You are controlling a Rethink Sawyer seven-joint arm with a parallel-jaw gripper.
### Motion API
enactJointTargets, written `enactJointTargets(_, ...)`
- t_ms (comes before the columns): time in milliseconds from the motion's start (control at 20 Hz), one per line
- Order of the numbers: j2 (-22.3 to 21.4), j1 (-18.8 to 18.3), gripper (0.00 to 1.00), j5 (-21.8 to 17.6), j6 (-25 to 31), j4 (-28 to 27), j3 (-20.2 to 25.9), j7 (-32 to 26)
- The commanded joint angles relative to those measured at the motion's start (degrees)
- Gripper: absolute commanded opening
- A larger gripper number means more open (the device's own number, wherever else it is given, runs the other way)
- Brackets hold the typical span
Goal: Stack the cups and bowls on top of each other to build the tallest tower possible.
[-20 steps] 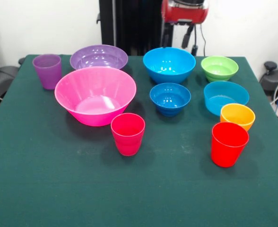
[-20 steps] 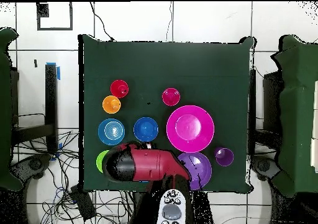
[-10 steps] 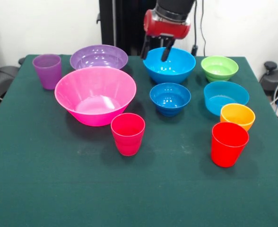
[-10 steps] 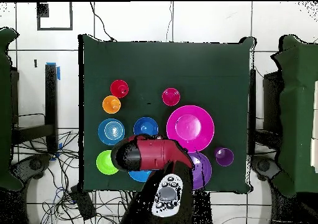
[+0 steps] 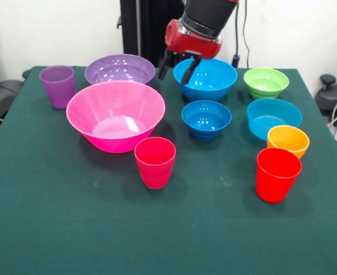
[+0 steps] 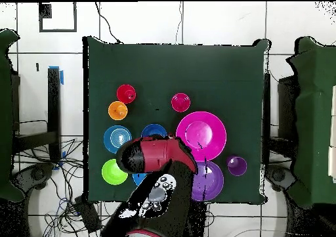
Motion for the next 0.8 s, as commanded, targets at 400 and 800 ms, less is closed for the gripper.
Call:
enactJointTargets(400,9.77,5.59,1.00,2.34,3.26,-9.64,-4.18,13.86)
enactJointTargets(800,12.08,5.22,1.00,3.02,2.69,-10.93,-3.38,15.22)
